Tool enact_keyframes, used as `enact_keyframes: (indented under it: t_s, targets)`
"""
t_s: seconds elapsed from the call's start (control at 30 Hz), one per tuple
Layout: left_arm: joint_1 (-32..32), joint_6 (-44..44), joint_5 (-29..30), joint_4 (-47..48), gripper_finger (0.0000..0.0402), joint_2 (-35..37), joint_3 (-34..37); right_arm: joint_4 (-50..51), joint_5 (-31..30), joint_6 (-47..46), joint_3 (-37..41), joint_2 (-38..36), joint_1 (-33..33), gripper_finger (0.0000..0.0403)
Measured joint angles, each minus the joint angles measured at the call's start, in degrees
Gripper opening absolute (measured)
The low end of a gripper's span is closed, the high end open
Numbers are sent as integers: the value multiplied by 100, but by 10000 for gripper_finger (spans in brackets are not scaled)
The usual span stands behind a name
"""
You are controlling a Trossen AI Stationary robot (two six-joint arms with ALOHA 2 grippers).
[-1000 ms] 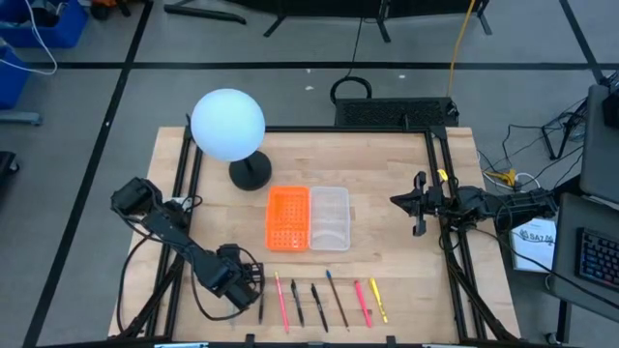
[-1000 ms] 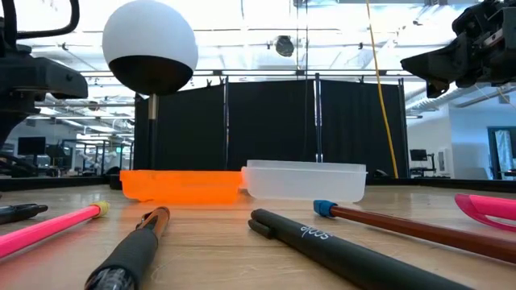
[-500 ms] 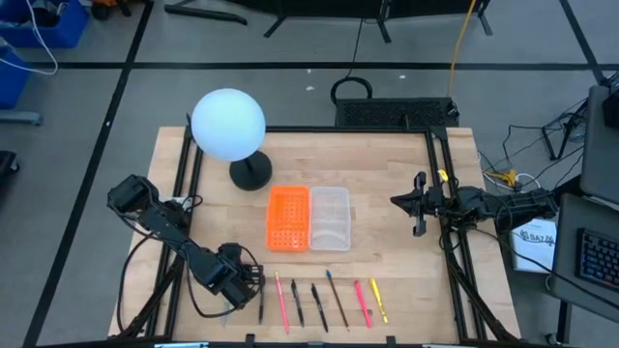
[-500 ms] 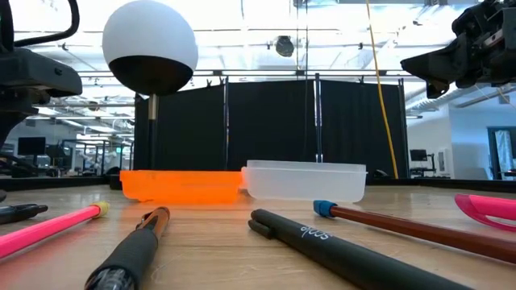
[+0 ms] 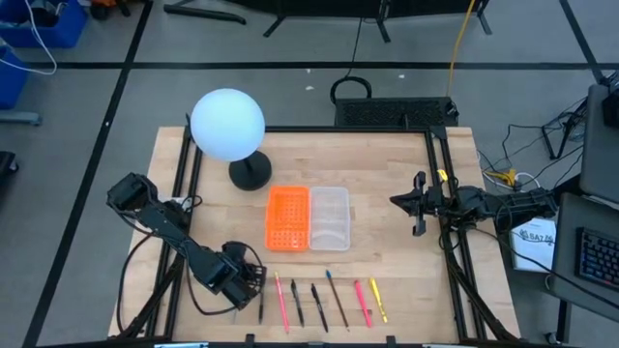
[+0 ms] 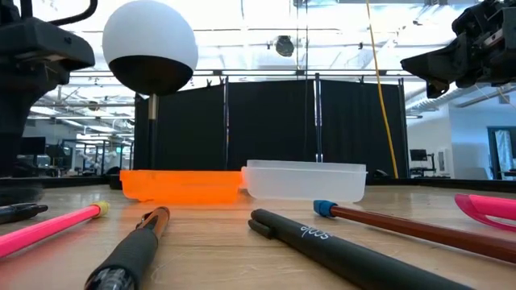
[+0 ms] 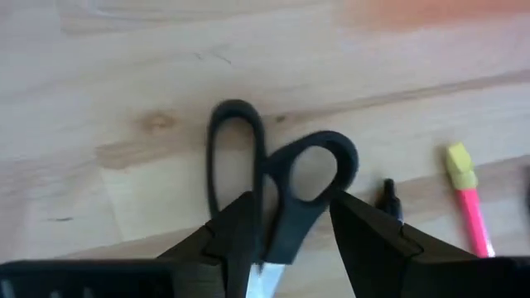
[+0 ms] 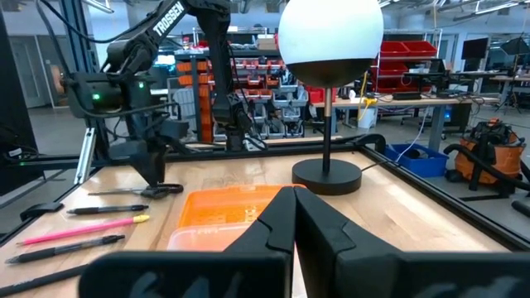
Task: Pick & place school supplies into a supply box
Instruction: Put the black scissors into the orange supply box
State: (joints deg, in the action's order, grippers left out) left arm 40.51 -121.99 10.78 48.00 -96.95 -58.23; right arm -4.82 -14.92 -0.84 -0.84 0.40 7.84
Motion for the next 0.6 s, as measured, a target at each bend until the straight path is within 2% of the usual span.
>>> enact_keyframes:
  t_s: [0.33,0.6]
  targets:
    - [0,-24,-243,590,163,4,-8,-7,0,0,2,0,0,0]
    - [-15,-16,-148,418,163,7,-12,-9,0,0,0,0,0,0]
